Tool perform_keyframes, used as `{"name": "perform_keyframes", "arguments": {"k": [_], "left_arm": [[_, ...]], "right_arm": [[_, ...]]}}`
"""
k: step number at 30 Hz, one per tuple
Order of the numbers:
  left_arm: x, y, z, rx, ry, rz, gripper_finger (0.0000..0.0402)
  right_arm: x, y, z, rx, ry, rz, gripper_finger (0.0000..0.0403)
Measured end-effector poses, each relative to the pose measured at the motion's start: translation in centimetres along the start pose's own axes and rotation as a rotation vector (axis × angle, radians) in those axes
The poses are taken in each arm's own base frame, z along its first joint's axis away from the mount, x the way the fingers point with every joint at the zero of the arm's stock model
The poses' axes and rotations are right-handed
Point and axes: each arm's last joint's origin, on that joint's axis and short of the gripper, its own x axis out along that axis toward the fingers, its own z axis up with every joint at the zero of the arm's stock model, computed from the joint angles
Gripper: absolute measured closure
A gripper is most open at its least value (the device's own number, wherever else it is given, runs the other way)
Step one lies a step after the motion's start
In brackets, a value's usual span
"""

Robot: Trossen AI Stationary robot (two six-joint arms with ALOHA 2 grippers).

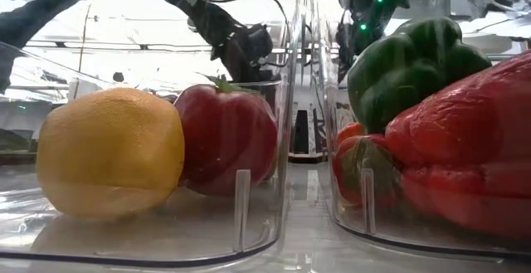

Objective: Sort produce into baskets
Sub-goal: Put the plum into the right transparent bin

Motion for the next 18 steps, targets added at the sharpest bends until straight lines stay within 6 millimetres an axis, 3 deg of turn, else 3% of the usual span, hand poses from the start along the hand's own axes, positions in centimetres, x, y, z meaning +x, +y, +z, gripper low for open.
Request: {"name": "perform_keyframes", "arguments": {"k": [4, 8, 12, 18], "left_arm": [[0.1, -0.8, 1.5, 0.03, -0.026, 0.047, 0.0074], [0.0, -1.3, 1.7, 0.072, -0.065, 0.157, 0.002], [1.2, -1.1, 1.6, 0.057, -0.065, 0.114, 0.0007], [3.4, -1.0, 1.1, 0.105, -0.031, 0.137, 0.0023]], "right_arm": [[-0.6, -0.1, -0.1, -0.001, 0.002, 0.003, 0.0085], [-0.7, 0.0, -0.3, -0.003, 0.015, 0.003, 0.0085], [-0.7, 0.4, -0.2, -0.009, 0.004, 0.024, 0.0085], [-1.2, 1.4, -0.6, -0.025, 0.018, 0.048, 0.0085]]}}
